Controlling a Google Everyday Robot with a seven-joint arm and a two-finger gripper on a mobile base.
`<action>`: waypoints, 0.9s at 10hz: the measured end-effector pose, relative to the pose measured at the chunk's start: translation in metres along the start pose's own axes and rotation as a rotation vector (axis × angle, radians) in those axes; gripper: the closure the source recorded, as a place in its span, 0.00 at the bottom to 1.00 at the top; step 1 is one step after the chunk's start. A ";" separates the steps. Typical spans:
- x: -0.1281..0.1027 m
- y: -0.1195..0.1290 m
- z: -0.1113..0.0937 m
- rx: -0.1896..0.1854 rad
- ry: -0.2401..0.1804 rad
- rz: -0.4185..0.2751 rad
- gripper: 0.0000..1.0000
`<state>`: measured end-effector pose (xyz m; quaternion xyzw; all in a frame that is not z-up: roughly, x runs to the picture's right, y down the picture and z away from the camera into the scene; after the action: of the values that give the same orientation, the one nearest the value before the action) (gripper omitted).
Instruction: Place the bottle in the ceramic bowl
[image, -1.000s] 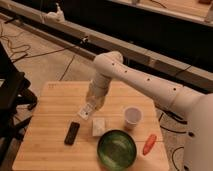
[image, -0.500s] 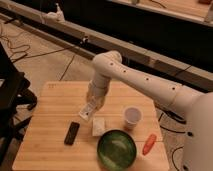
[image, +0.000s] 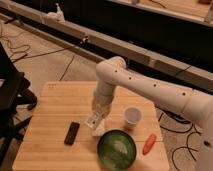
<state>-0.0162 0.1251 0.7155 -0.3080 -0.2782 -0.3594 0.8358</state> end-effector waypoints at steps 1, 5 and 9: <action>-0.007 0.012 0.006 -0.002 -0.014 0.004 1.00; -0.031 0.059 0.021 -0.015 -0.053 0.034 1.00; -0.042 0.103 0.028 -0.016 -0.065 0.111 1.00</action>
<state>0.0317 0.2202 0.6729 -0.3413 -0.2846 -0.3047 0.8424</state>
